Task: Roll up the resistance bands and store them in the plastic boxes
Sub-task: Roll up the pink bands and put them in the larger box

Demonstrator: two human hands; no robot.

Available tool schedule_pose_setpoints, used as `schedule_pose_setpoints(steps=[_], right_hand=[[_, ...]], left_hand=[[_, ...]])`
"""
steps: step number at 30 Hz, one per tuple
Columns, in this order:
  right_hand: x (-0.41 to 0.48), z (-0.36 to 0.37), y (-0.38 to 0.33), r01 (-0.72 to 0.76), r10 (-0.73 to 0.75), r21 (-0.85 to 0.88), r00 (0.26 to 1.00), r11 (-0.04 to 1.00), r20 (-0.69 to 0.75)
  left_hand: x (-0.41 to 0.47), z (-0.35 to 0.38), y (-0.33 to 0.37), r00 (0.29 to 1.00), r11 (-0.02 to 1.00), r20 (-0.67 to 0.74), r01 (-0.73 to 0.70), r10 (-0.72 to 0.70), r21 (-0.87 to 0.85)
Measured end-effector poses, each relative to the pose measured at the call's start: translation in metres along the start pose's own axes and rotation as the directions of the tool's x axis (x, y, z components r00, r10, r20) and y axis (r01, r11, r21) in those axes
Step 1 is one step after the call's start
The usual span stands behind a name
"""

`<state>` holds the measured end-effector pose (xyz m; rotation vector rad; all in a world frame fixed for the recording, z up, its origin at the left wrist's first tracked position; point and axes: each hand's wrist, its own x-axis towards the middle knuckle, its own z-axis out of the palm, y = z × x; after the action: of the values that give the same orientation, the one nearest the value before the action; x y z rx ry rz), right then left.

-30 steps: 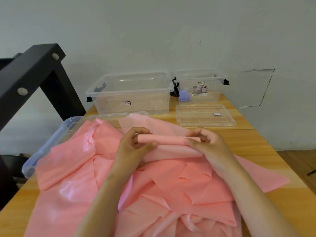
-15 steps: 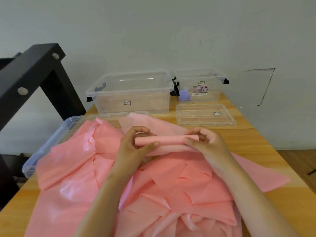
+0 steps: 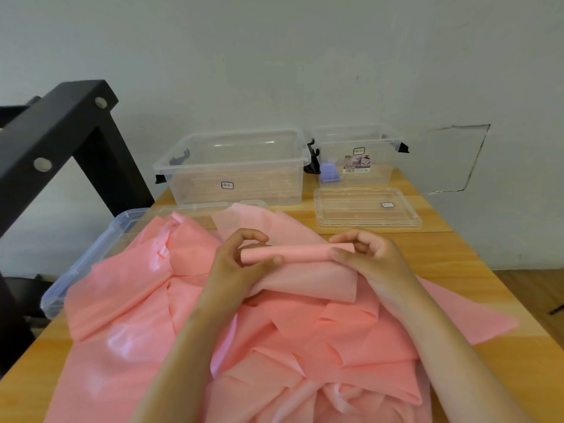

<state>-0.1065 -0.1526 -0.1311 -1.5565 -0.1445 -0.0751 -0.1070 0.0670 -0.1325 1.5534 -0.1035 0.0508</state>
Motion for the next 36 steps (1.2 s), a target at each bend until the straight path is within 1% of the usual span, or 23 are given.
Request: schedule_pose_setpoints(steps=[3, 6, 9, 10, 12, 13, 15, 16, 19, 20, 21, 24, 26, 28, 30, 31, 32, 34, 35, 36], right_hand=[[0.000, -0.001, -0.003, 0.077, -0.077, 0.033, 0.997, 0.997, -0.006], [0.001, 0.001, -0.003, 0.124, -0.123, 0.053, 0.992, 0.991, -0.013], [0.001, 0.001, -0.004, 0.147, -0.148, 0.087, 0.989, 0.985, -0.004], [0.001, -0.001, -0.004, 0.141, -0.143, 0.090, 0.990, 0.986, 0.014], [0.001, -0.002, -0.001, 0.062, -0.065, 0.076, 0.997, 0.995, 0.035], [0.002, -0.002, 0.001, 0.012, -0.013, 0.033, 1.000, 0.999, 0.026], [0.003, -0.001, 0.005, -0.030, 0.028, -0.075, 0.999, 0.997, -0.024], [0.003, 0.000, 0.005, -0.025, 0.021, -0.089, 0.999, 0.996, -0.043], [0.002, 0.000, 0.002, 0.023, -0.025, -0.033, 0.998, 0.999, -0.063], [0.002, -0.001, 0.000, 0.036, -0.038, -0.020, 0.998, 0.999, -0.059], [0.001, -0.001, -0.001, 0.047, -0.048, -0.013, 0.998, 0.999, -0.050], [0.000, 0.000, -0.001, 0.054, -0.054, -0.002, 0.998, 0.999, -0.024], [0.000, 0.001, -0.001, -0.016, 0.016, 0.008, 1.000, 1.000, -0.007], [0.001, 0.000, 0.001, -0.065, 0.065, -0.041, 0.998, 0.997, -0.010], [0.001, 0.001, 0.001, -0.039, 0.036, -0.082, 0.999, 0.996, -0.033], [0.001, 0.001, 0.001, -0.017, 0.015, -0.066, 0.999, 0.998, -0.037], [0.001, 0.002, 0.000, 0.008, -0.009, -0.025, 0.999, 1.000, -0.036], [0.000, 0.001, -0.003, 0.067, -0.066, 0.049, 0.997, 0.997, -0.027], [-0.001, 0.001, -0.004, 0.098, -0.097, 0.060, 0.995, 0.993, -0.019], [0.000, 0.000, -0.005, 0.125, -0.124, 0.059, 0.992, 0.990, -0.009]], left_hand=[[-0.001, 0.001, -0.002, 1.000, 0.998, -0.004, 0.029, -0.029, 0.062], [0.001, 0.001, -0.005, 0.999, 0.990, -0.009, 0.041, -0.040, 0.132], [0.002, -0.001, -0.007, 0.999, 0.993, 0.009, 0.033, -0.034, 0.110], [0.002, -0.001, -0.007, 0.999, 0.996, 0.025, 0.029, -0.032, 0.082], [0.001, 0.000, -0.006, 0.998, 1.000, 0.055, -0.001, 0.000, 0.017], [0.001, 0.001, -0.005, 0.998, 1.000, 0.060, -0.017, 0.018, -0.013], [0.000, 0.002, -0.004, 0.998, 0.998, 0.051, -0.031, 0.034, -0.046], [0.000, 0.002, -0.004, 0.998, 0.999, 0.045, -0.040, 0.041, -0.031], [0.000, 0.002, -0.007, 0.998, 0.985, 0.041, -0.045, 0.038, 0.169], [0.001, 0.002, -0.008, 0.999, 0.975, 0.037, -0.031, 0.024, 0.221], [0.001, 0.003, -0.008, 0.999, 0.971, 0.032, -0.022, 0.015, 0.238], [0.002, 0.003, -0.008, 0.999, 0.986, 0.025, -0.044, 0.040, 0.161], [0.002, 0.002, -0.008, 0.998, 0.997, 0.019, -0.066, 0.065, 0.036], [0.001, 0.003, -0.004, 0.997, 0.996, 0.005, -0.080, 0.081, -0.049], [-0.001, 0.005, 0.000, 0.998, 0.990, -0.003, -0.065, 0.065, -0.123], [-0.002, 0.006, 0.002, 0.999, 0.989, 0.001, -0.046, 0.047, -0.138], [-0.003, 0.006, 0.002, 0.999, 0.994, 0.009, -0.035, 0.036, -0.104], [-0.001, 0.004, -0.001, 0.999, 0.995, 0.010, -0.039, 0.039, 0.092], [0.000, 0.003, -0.003, 0.999, 0.986, 0.009, -0.043, 0.042, 0.161], [0.000, 0.004, -0.004, 0.999, 0.983, 0.011, -0.041, 0.040, 0.177]])
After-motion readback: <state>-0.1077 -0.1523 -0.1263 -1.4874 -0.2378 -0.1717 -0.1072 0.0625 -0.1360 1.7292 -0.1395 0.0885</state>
